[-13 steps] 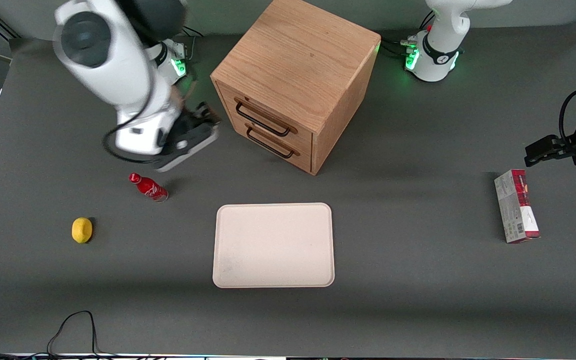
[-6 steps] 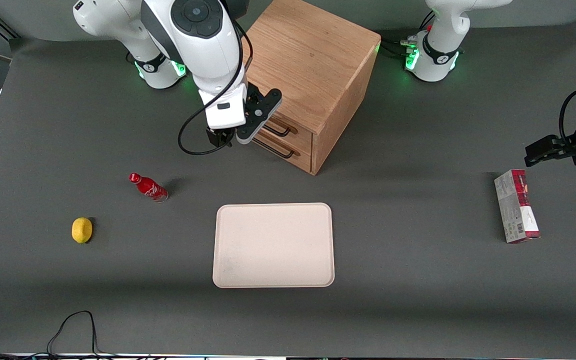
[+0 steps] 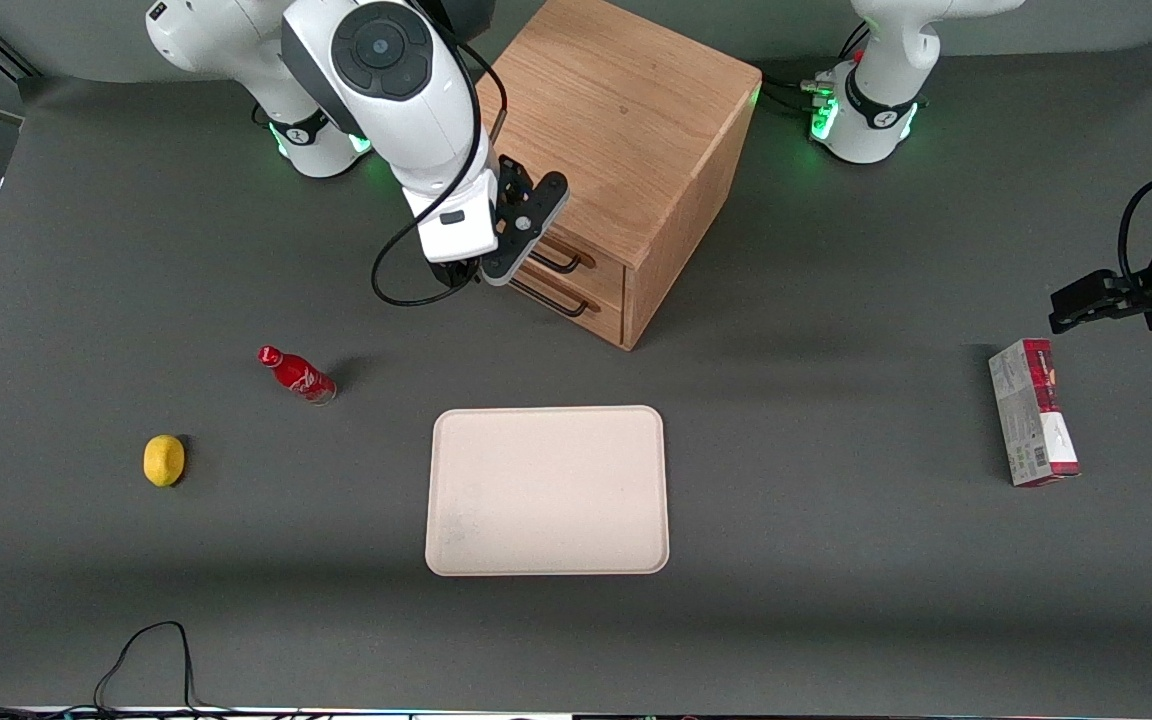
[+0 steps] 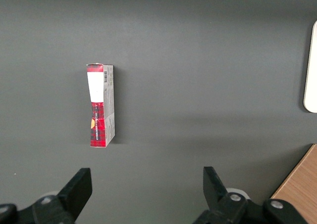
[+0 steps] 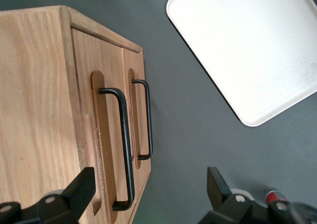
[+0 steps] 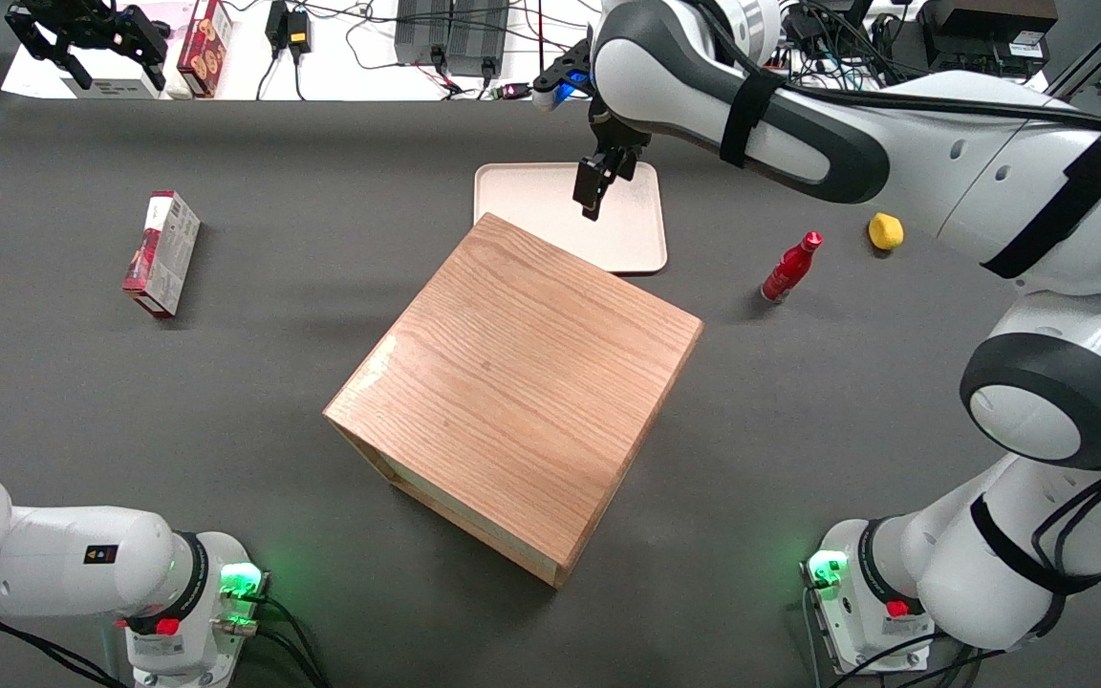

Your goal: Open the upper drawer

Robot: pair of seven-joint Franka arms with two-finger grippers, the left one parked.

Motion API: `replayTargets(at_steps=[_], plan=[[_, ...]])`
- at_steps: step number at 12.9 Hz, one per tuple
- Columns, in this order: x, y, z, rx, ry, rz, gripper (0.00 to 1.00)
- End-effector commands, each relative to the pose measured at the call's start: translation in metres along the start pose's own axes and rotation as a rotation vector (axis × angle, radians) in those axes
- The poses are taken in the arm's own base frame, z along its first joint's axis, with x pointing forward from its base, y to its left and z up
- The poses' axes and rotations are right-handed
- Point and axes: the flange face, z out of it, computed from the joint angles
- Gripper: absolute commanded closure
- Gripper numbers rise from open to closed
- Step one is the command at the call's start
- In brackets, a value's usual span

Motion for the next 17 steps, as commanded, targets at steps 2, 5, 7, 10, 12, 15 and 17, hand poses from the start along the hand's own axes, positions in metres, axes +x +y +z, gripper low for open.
replayTargets(at_steps=[2,5,7,10,12,15,17], plan=[[-0.019,-0.007,0.010,0.075,0.005,-0.042,0.00],[-0.020,-0.004,0.021,0.075,0.015,-0.073,0.00],[-0.020,-0.003,0.027,0.092,0.027,-0.070,0.00],[-0.024,0.000,0.057,0.090,0.042,-0.054,0.00],[-0.025,0.001,0.061,0.089,0.041,-0.052,0.00],[-0.024,0.001,0.066,0.090,0.036,-0.051,0.00],[-0.024,0.003,0.077,0.089,0.031,-0.047,0.00]])
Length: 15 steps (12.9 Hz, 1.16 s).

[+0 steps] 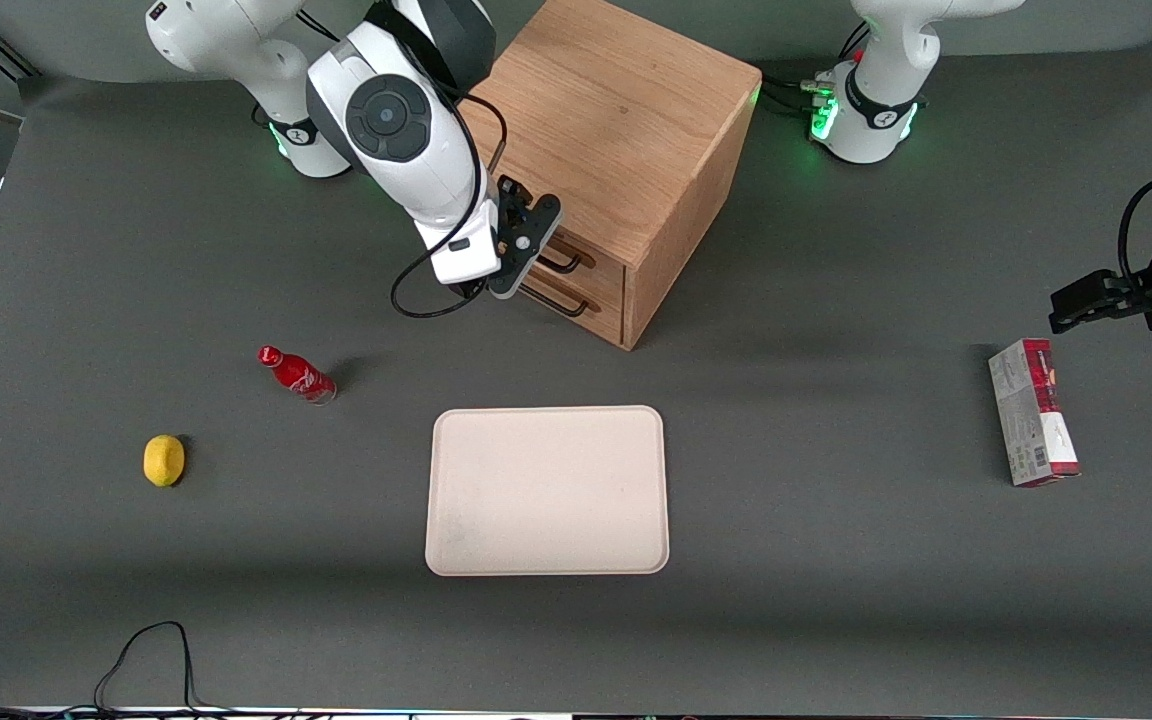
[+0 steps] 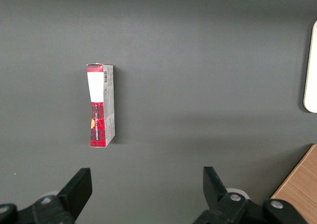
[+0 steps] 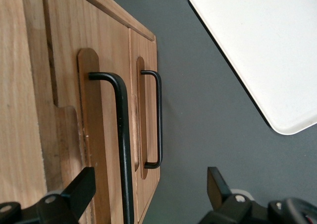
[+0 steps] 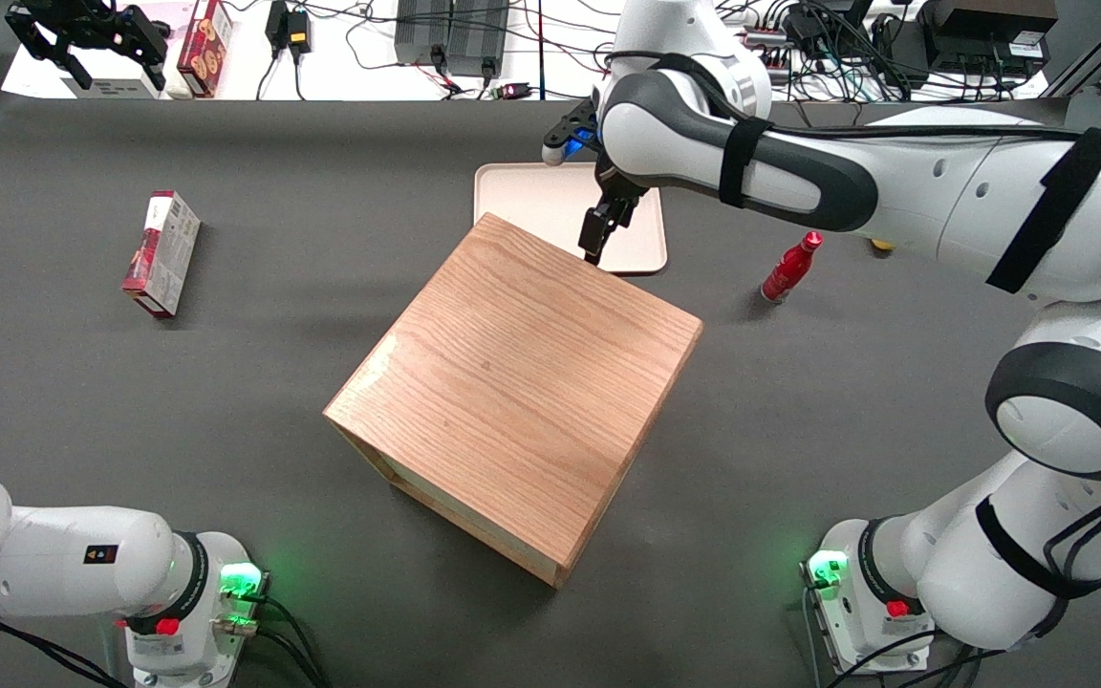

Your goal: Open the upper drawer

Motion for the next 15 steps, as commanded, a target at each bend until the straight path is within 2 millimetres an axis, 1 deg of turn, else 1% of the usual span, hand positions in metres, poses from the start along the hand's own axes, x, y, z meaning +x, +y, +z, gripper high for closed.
replayTargets(at_steps=[1,3,7,8,10,12,15], plan=[[-0.009,0.000,0.013,0.020,0.024,-0.012,0.00],[-0.010,0.003,0.021,0.018,0.024,-0.008,0.00],[-0.007,0.004,0.032,0.019,0.016,-0.009,0.00],[-0.006,0.006,0.040,0.018,0.012,-0.005,0.00],[-0.003,0.011,0.049,0.014,0.015,0.002,0.00],[0.000,0.014,0.056,0.011,0.017,0.005,0.00],[0.001,0.017,0.059,0.006,0.021,0.009,0.00]])
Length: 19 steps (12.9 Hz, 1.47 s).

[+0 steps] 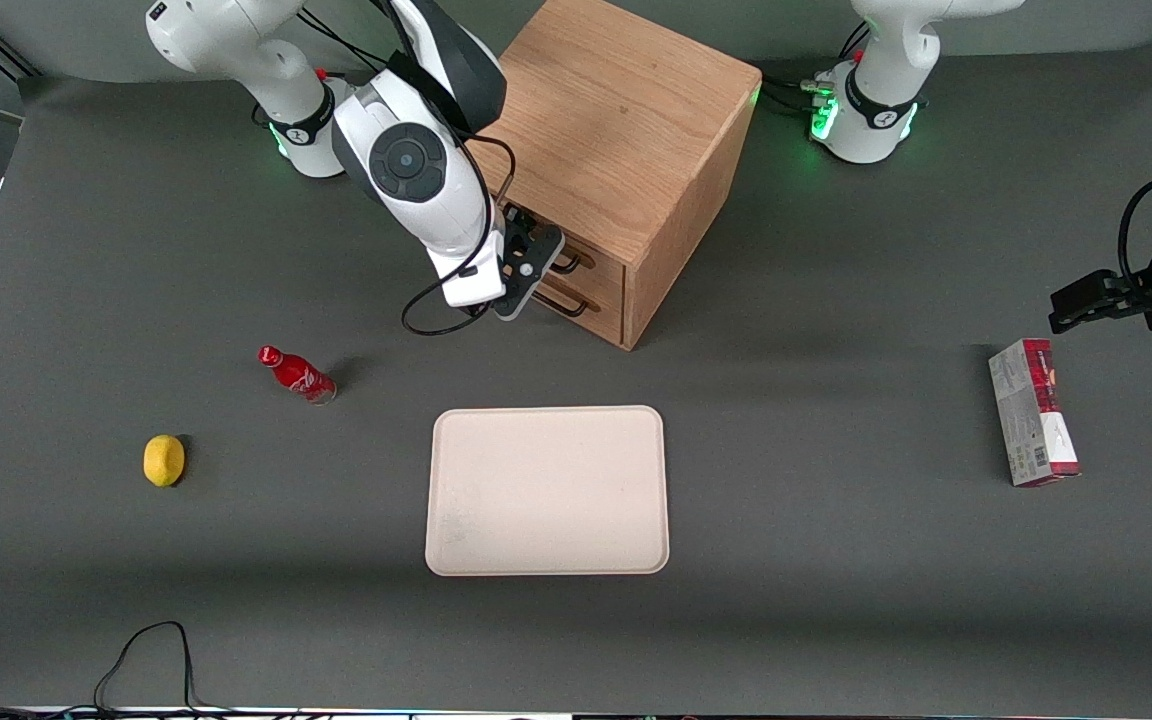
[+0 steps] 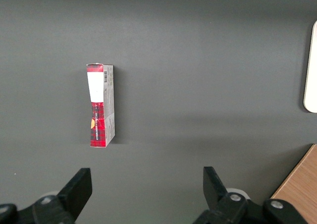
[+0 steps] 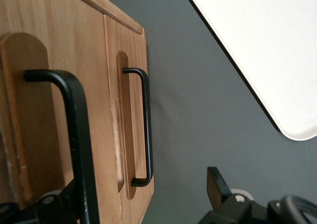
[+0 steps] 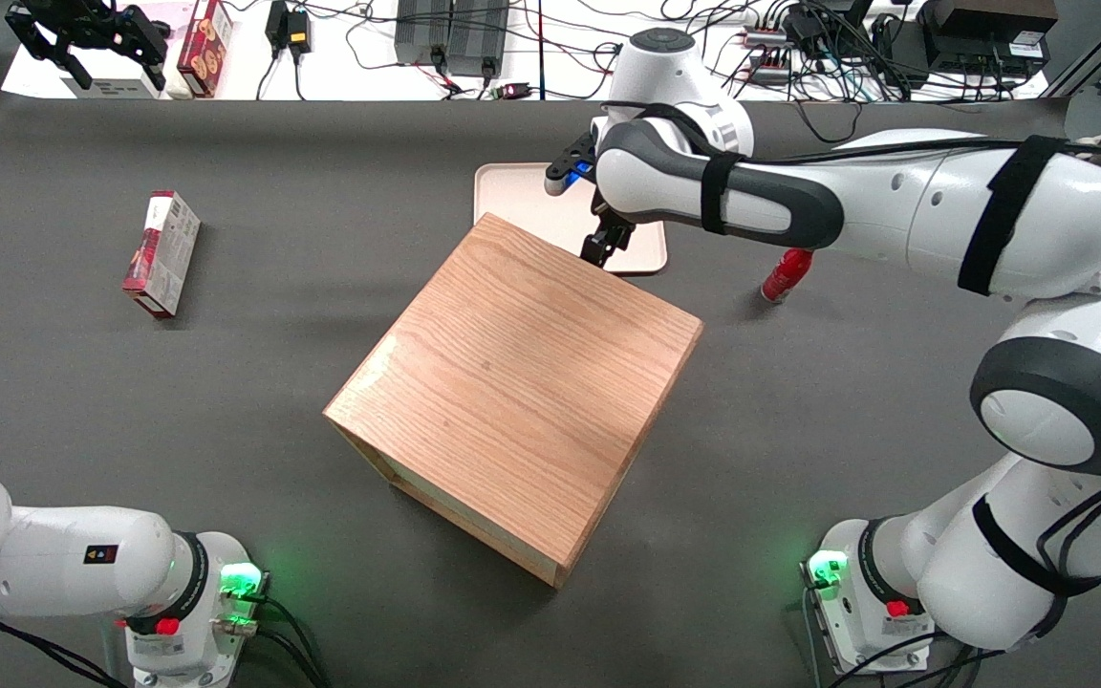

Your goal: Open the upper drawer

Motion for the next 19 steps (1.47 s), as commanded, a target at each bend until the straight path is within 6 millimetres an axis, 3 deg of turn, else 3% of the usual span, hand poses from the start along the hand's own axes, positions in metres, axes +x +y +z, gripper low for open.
replayTargets(at_steps=[1,5,8,10,17,19], plan=[[0.002,0.005,0.005,0.009,0.021,-0.013,0.00],[0.001,0.014,0.003,0.001,0.029,-0.018,0.00],[-0.005,0.041,0.000,-0.001,0.033,-0.044,0.00],[-0.005,0.046,0.002,-0.001,0.032,-0.047,0.00],[-0.002,0.080,-0.024,-0.016,0.078,-0.003,0.00],[0.003,0.081,-0.028,-0.013,0.068,-0.006,0.00]])
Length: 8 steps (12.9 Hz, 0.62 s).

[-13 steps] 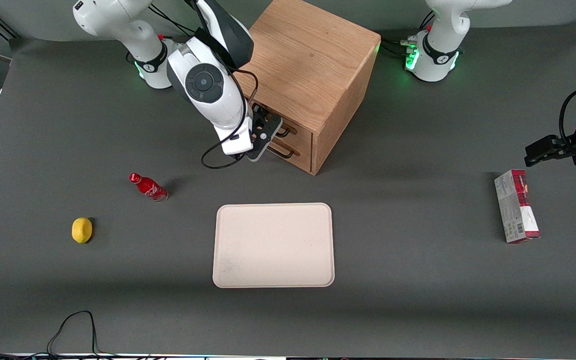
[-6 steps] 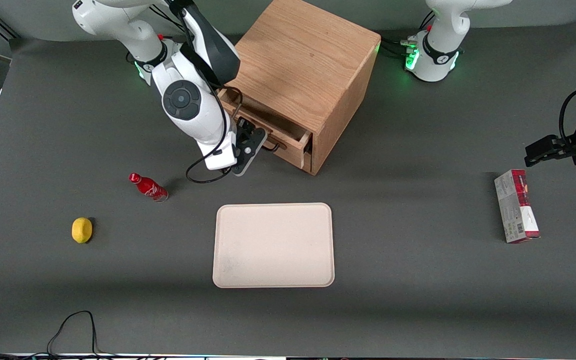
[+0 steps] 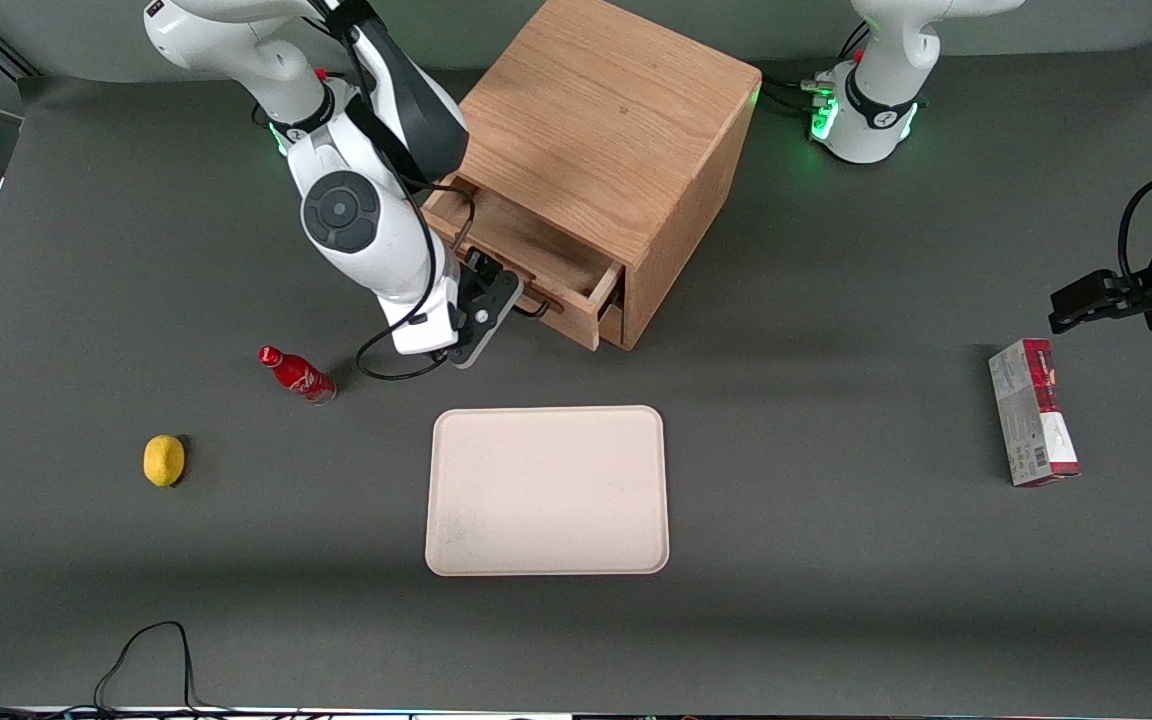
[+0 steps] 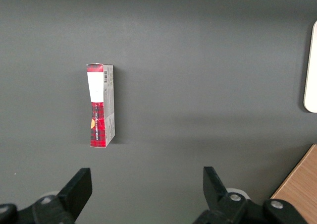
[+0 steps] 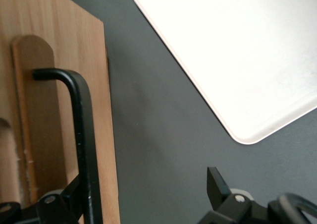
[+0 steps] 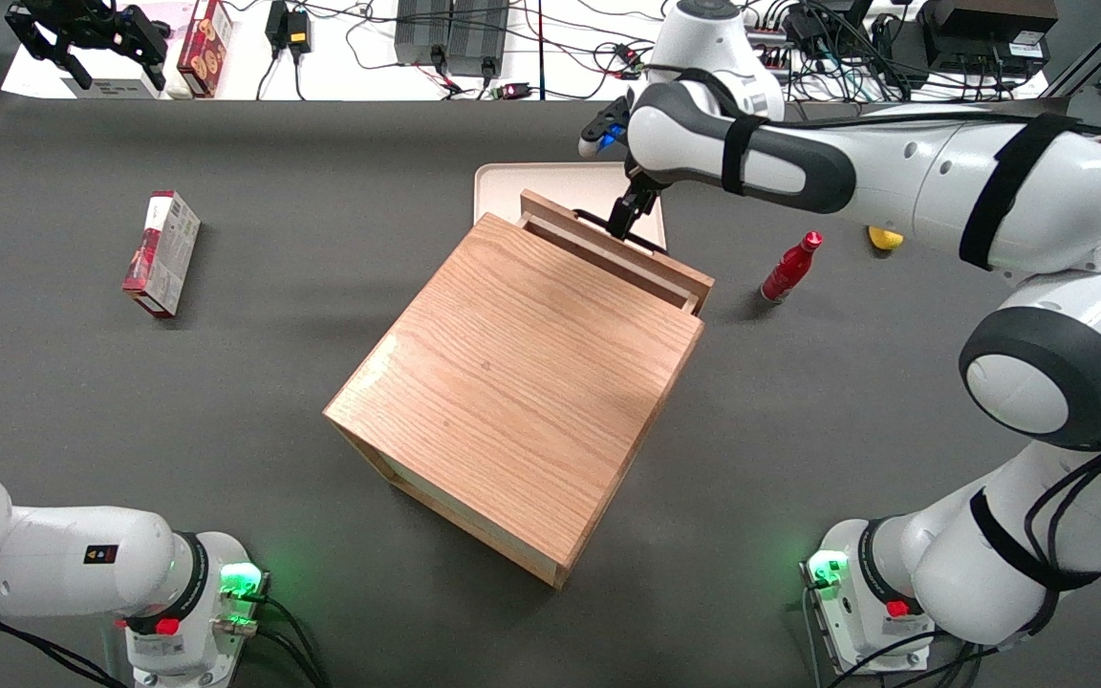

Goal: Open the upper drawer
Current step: 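Pull the upper drawer outward by its handle with the right gripper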

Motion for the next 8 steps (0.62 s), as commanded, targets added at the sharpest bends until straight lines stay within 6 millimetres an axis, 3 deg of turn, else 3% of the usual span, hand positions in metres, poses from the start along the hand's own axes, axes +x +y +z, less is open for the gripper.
replayTargets(at_steps=[1,6,8], plan=[[0.014,0.006,-0.004,0.012,-0.002,-0.022,0.00],[0.006,0.044,-0.006,0.008,0.004,-0.020,0.00],[0.004,0.049,-0.003,0.010,0.001,-0.011,0.00]])
